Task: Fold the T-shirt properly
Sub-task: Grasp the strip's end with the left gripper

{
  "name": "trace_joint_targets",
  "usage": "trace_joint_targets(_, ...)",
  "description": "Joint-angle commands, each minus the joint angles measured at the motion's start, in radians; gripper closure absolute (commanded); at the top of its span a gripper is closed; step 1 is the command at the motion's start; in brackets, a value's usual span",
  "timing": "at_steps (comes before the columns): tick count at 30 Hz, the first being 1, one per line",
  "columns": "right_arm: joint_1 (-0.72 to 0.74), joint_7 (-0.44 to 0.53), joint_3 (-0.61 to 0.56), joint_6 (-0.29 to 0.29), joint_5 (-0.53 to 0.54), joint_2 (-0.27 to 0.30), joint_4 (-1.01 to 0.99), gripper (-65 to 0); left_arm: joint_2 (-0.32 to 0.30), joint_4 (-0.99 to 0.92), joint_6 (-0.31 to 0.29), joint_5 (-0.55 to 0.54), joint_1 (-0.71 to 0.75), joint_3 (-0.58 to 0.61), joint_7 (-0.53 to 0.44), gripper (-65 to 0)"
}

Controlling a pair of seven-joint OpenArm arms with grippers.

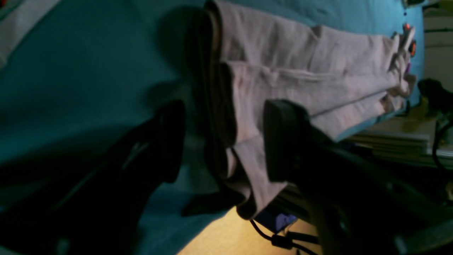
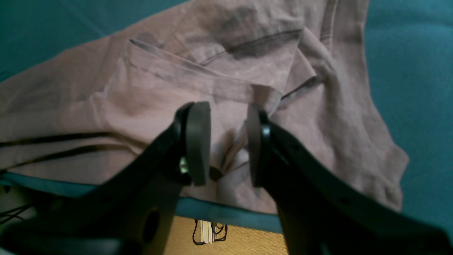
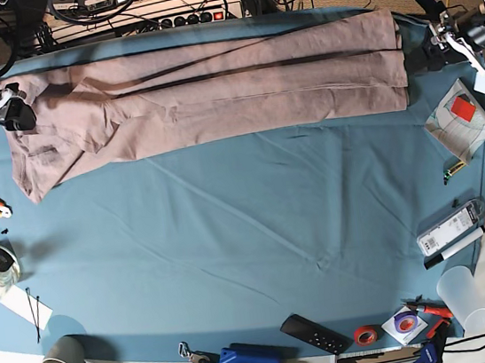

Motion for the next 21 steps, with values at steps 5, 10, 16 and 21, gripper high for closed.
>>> trace_joint_targets(5, 0.006, 0.017, 0.008, 0.001, 0.023, 0.026, 0.017, -18.3, 0.024, 0.01, -0.018, 0.058, -0.011, -0.006, -0.058, -34.2)
trace_joint_targets(10, 0.006, 0.017, 0.008, 0.001, 0.027, 0.026, 0.017, -18.3, 0.043, 0.01, -0.043, 0.084, -0.016, -0.006, -0.06, -31.9)
trace_joint_targets(16, 0.006, 0.017, 0.008, 0.001, 0.027, 0.026, 0.017, -18.3, 0.043, 0.01, -0.034, 0.06, -0.016, 0.005, -0.046, -31.9)
trace_joint_targets(21, 0.006, 0.017, 0.008, 0.001, 0.028, 0.026, 0.017, -18.3, 0.074, 0.01, -0.02, 0.064, -0.015, 0.076, -0.042, -31.9)
